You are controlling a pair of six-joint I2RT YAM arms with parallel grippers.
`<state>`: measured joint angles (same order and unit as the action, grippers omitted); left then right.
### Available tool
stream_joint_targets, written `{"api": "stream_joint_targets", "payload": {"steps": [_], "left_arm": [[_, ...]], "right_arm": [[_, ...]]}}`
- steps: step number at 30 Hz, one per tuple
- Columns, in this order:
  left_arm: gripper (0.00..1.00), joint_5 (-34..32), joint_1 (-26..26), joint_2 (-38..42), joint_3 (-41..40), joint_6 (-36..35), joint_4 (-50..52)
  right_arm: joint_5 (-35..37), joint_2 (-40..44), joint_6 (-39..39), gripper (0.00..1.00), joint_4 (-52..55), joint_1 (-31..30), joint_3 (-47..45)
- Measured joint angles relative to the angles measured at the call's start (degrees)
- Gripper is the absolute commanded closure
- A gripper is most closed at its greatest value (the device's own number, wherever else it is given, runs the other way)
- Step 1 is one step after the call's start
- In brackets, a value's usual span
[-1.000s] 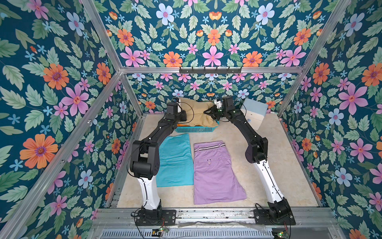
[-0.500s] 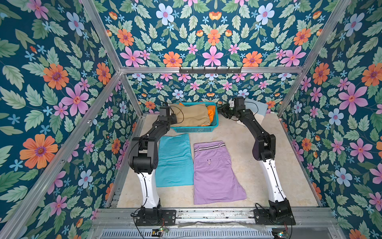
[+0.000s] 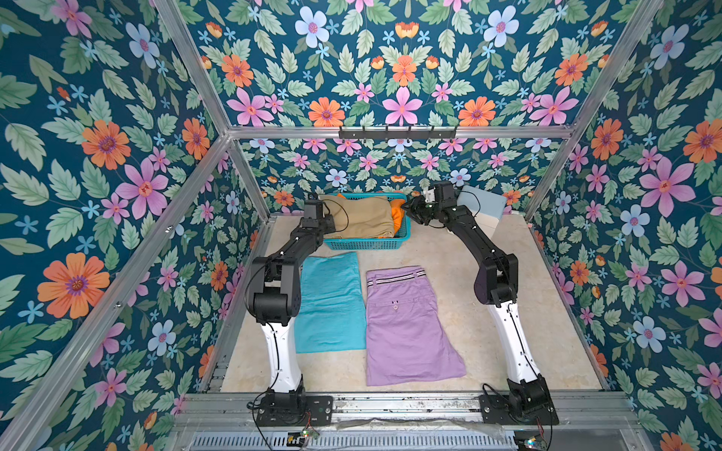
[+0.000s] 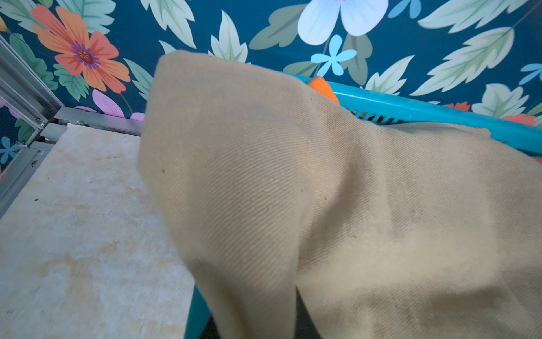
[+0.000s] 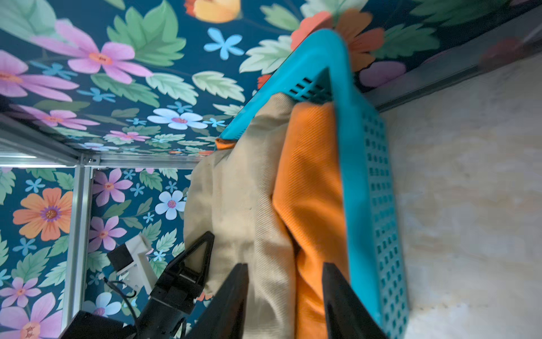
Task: Put the folded long pants in the basket
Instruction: Adjust the long pant in the basket.
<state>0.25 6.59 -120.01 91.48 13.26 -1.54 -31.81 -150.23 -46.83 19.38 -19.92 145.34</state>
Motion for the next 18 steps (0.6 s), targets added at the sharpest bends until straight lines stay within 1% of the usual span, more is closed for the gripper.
{"api": "stream_joint_targets", "payload": {"steps": [8, 18], "left_arm": [[1.0, 0.5, 0.0, 0.0, 0.0, 0.2, 0.0], [1.0, 0.8, 0.0, 0.0, 0.1, 0.2, 0.1]], "right_arm": [[0.3, -4.9, -3.0, 0.48, 0.4, -1.7, 5.2], [-1.6, -7.5, -5.8, 0.5, -3.5, -3.1, 6.2]]}}
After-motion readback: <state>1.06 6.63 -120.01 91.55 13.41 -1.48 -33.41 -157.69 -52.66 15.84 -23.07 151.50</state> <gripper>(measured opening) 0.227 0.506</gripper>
